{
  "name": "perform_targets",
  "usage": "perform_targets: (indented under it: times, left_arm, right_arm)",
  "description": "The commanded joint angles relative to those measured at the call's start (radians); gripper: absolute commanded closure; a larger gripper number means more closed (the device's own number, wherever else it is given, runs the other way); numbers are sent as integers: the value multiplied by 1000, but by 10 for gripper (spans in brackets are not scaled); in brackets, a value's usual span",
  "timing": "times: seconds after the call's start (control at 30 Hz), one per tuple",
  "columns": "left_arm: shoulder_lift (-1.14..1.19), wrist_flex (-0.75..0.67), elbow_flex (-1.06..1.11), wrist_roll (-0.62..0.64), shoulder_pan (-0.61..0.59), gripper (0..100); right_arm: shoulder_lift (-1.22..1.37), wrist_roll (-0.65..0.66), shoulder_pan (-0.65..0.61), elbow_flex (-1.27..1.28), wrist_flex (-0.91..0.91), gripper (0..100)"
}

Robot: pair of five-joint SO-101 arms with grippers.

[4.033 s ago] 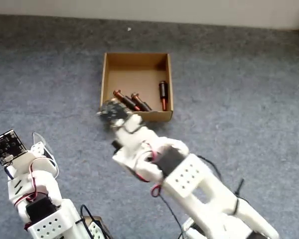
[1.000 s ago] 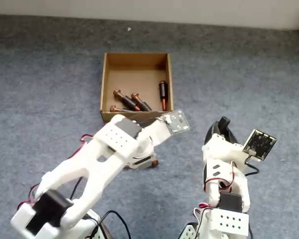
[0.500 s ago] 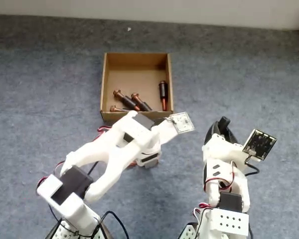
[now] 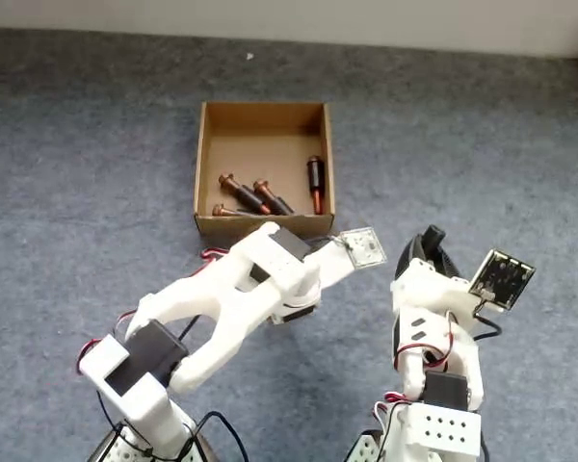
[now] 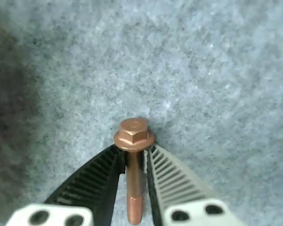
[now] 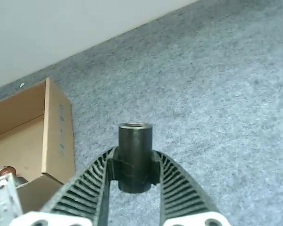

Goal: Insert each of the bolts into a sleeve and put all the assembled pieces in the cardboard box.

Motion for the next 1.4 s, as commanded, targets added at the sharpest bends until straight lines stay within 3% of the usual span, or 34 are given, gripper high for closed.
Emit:
perform_targets:
  times: [0.0,0.1,0.33,0.53,0.77,1.03,1.2,1.37]
  left_arm:
    - [-137,-25,30,9,-7,995]
    - [-309,-58,128,17,-7,995]
    - [-702,-212,369,167,-74,995]
    - [-957,-218,456,276,-159,995]
    - [-1262,-218,576,345,-170,995]
    - [-1653,-215,708,379,-176,995]
    - [-1847,-213,756,381,-255,995]
    - [-1965,-213,774,436,-326,995]
  right_arm:
    - [-15,0,10,1,-24,994]
    - [-15,0,10,1,-24,994]
    - [-15,0,10,-1,-24,994]
    - [-15,-2,4,-8,-24,994]
    - [-15,-5,-10,-8,-24,994]
    - [-16,0,-239,-58,-30,994]
    - [-16,2,-400,-128,-30,994]
    - [-16,155,-581,-140,-30,994]
